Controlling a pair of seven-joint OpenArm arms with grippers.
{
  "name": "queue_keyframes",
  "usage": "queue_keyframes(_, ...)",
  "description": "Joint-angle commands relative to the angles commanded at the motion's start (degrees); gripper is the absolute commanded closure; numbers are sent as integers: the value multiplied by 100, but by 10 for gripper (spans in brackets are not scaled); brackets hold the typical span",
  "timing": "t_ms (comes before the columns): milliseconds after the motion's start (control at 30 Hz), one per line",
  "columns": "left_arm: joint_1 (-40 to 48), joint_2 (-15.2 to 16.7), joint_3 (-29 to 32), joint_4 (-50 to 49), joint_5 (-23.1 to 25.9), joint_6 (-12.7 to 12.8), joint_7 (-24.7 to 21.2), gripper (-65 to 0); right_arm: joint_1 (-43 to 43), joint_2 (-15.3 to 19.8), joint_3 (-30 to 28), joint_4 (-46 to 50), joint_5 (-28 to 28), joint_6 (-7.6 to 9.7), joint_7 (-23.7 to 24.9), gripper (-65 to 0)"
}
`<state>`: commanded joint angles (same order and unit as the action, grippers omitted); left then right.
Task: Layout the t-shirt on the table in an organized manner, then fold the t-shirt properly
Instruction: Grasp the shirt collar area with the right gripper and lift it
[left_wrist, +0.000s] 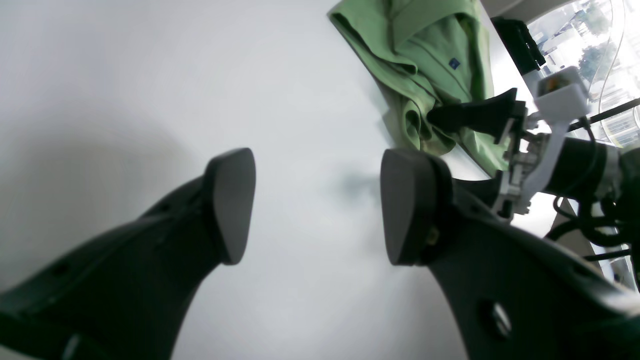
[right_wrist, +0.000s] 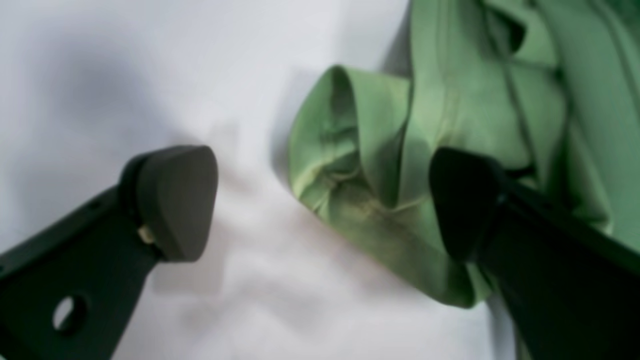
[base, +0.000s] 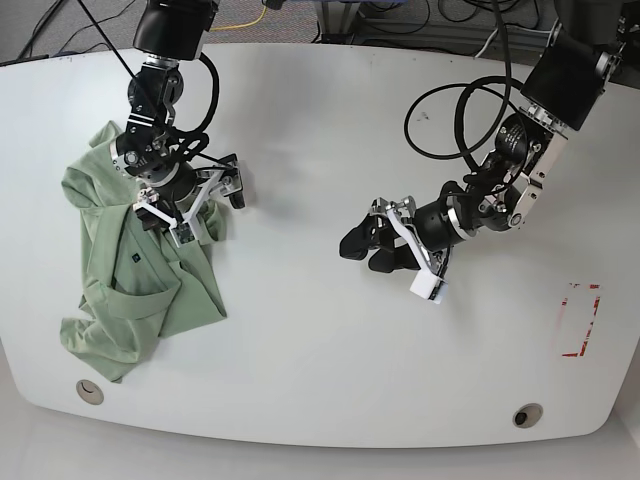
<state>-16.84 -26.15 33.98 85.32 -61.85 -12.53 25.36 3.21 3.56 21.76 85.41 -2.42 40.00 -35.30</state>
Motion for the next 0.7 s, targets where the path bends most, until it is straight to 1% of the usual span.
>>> queue_keyframes(133, 0, 0, 0, 0, 0, 0, 0, -374, 132, 18, 79, -246, 0, 0, 62, -650)
queue_keyframes(200, 9, 0, 0, 0, 0, 0, 0, -374, 185, 18, 211, -387, 0, 0, 237, -650)
queue_keyframes(333, 9, 0, 0, 0, 0, 0, 0, -374, 281, 53, 281, -668, -9, 0, 545, -650)
queue_keyframes(500, 9, 0, 0, 0, 0, 0, 0, -374, 299, 105, 299, -844, 0, 0, 571, -650)
queue_keyframes(567, 9, 0, 0, 0, 0, 0, 0, -374, 299, 105, 299, -844, 0, 0, 580, -617)
queue_keyframes(600, 9, 0, 0, 0, 0, 0, 0, -374, 299, 105, 299, -844, 0, 0, 580, -556)
queue_keyframes(667, 9, 0, 0, 0, 0, 0, 0, -374, 299, 105, 299, -844, 0, 0, 580, -472)
queue_keyframes(700, 9, 0, 0, 0, 0, 0, 0, -374, 299, 97, 299, -844, 0, 0, 580, -404)
